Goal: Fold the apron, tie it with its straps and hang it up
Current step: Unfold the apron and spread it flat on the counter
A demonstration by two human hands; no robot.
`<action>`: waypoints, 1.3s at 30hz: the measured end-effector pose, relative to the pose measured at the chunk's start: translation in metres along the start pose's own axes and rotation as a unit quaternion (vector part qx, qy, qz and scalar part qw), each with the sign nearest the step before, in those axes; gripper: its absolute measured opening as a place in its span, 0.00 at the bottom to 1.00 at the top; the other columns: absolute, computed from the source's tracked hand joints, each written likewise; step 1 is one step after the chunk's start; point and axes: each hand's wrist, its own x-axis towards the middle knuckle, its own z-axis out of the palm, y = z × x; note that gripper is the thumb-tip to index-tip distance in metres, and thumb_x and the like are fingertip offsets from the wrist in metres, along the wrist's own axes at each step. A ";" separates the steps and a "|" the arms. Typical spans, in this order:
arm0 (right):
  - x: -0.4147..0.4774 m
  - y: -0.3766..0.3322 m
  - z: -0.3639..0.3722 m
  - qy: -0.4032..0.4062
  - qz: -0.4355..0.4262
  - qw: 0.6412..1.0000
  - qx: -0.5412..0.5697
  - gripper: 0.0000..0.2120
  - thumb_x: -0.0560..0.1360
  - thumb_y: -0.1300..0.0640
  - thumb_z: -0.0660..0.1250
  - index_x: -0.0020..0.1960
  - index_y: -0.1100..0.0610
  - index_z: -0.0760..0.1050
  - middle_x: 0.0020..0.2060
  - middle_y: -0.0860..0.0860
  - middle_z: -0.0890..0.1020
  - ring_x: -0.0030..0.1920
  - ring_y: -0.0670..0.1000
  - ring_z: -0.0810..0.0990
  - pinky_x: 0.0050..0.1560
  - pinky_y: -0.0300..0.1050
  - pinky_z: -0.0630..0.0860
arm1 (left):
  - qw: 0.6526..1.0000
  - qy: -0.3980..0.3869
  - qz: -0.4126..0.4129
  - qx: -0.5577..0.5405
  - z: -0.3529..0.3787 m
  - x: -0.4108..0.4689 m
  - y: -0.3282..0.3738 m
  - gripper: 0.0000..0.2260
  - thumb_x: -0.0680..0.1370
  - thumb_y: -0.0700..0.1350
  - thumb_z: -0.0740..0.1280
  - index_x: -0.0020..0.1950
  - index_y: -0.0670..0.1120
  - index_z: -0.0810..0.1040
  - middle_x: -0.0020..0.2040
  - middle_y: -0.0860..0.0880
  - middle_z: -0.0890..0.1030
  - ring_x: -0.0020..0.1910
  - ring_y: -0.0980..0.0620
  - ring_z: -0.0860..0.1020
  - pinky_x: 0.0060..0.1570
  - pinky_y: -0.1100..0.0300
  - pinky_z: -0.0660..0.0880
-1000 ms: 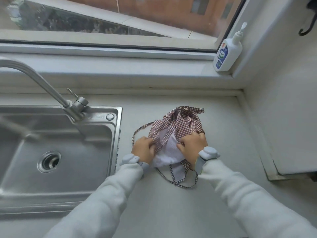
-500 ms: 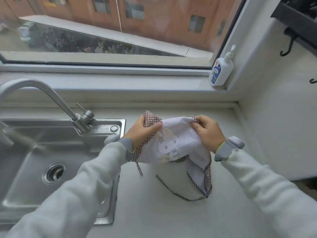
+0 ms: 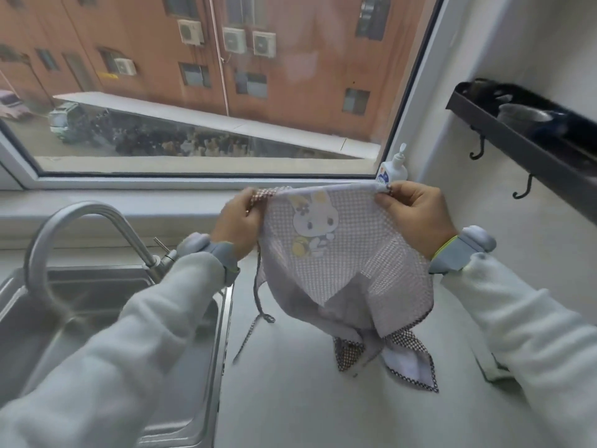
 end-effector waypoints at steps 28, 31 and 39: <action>0.056 0.113 0.031 -0.074 0.035 0.928 -0.365 0.11 0.73 0.50 0.65 0.34 0.52 0.78 0.26 0.47 0.72 0.34 0.55 0.74 0.33 0.42 0.63 | 0.964 -0.070 -0.031 0.253 0.079 0.040 -0.052 0.06 0.77 0.41 0.61 0.52 0.41 0.73 0.46 0.39 0.80 0.45 0.37 0.77 0.40 0.51 0.71; 0.063 0.155 0.054 -0.100 0.075 0.915 -0.384 0.12 0.74 0.53 0.63 0.35 0.56 0.79 0.31 0.53 0.79 0.36 0.59 0.77 0.35 0.43 0.68 | 0.954 -0.046 -0.068 0.289 0.105 0.041 -0.087 0.10 0.75 0.43 0.64 0.55 0.45 0.74 0.51 0.41 0.79 0.51 0.39 0.75 0.47 0.49 0.71; 0.044 0.218 0.109 -0.166 0.185 0.913 -0.324 0.27 0.76 0.52 0.63 0.73 0.56 0.64 0.64 0.57 0.77 0.62 0.61 0.76 0.58 0.49 0.74 | 0.942 -0.235 -0.065 0.231 0.168 -0.060 -0.143 0.11 0.77 0.47 0.65 0.59 0.48 0.74 0.58 0.46 0.73 0.53 0.46 0.75 0.53 0.54 0.72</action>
